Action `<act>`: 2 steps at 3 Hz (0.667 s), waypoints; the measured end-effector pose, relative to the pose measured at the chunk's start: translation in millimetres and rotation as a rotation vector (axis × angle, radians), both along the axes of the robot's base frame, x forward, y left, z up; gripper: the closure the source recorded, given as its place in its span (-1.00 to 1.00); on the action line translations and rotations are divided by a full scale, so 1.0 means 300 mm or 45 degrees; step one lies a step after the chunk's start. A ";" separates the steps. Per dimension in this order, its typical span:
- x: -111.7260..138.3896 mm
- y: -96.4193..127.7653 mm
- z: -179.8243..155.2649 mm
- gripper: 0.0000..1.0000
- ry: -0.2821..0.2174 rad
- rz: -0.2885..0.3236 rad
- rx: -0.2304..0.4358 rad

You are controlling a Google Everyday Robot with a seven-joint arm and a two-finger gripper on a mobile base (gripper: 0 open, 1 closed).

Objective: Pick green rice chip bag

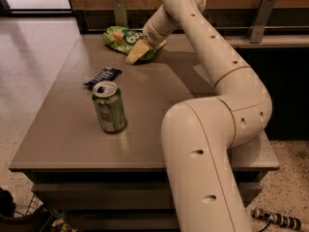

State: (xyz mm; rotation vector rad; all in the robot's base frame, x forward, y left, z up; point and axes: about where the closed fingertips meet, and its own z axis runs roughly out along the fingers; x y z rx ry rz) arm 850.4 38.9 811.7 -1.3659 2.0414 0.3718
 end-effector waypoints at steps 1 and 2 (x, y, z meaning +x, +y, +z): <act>0.000 0.000 0.007 0.28 0.000 0.000 0.000; 0.000 0.000 0.010 0.89 0.000 0.000 0.000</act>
Offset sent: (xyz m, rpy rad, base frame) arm 0.0000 0.0000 0.0020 0.0000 -0.0001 -0.0001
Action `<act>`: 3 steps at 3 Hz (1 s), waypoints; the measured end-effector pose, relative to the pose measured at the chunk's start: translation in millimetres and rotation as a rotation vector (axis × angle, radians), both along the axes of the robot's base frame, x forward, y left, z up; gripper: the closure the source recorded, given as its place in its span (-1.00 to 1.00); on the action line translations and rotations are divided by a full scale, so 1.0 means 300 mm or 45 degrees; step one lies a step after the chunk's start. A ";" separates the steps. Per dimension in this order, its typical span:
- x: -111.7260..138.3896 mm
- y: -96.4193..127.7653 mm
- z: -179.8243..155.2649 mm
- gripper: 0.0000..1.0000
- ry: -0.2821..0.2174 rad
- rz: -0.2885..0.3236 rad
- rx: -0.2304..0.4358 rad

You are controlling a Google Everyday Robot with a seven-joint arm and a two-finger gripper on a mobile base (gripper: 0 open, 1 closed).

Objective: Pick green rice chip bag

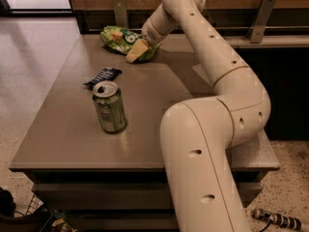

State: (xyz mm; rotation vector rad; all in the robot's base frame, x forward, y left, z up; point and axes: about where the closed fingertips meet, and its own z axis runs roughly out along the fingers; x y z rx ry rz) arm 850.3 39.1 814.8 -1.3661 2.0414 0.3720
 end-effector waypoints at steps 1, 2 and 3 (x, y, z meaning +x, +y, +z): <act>0.000 0.000 0.005 1.00 0.000 0.000 0.000; 0.000 0.000 0.007 1.00 0.000 0.000 0.000; -0.022 -0.012 0.106 1.00 -0.074 0.048 0.037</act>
Offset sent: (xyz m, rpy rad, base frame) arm 0.0000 0.0000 0.0003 0.0000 0.0000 0.0000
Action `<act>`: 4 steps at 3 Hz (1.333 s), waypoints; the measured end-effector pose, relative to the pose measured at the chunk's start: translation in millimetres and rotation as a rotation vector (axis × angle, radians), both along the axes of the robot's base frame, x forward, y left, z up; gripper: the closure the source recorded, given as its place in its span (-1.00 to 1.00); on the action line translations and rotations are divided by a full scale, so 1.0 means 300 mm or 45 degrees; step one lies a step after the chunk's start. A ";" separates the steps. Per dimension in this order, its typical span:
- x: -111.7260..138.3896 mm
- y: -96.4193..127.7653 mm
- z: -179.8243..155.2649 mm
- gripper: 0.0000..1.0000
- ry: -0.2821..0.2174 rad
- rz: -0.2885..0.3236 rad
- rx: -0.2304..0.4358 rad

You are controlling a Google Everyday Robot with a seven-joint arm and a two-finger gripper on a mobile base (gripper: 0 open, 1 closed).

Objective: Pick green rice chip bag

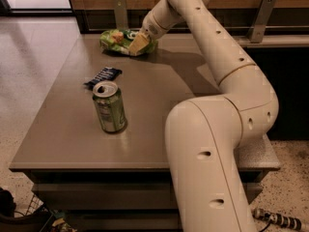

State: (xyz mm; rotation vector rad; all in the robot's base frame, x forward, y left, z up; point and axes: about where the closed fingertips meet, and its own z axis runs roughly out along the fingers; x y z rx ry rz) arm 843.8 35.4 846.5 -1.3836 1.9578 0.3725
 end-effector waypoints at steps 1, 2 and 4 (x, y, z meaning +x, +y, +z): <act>-0.037 -0.041 0.129 1.00 -0.098 0.026 0.045; -0.107 -0.108 0.251 1.00 -0.186 0.045 0.094; -0.264 -0.197 0.444 1.00 -0.316 0.041 0.106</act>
Offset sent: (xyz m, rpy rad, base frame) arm -0.0602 -0.0474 0.0973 0.1044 -0.2009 0.0384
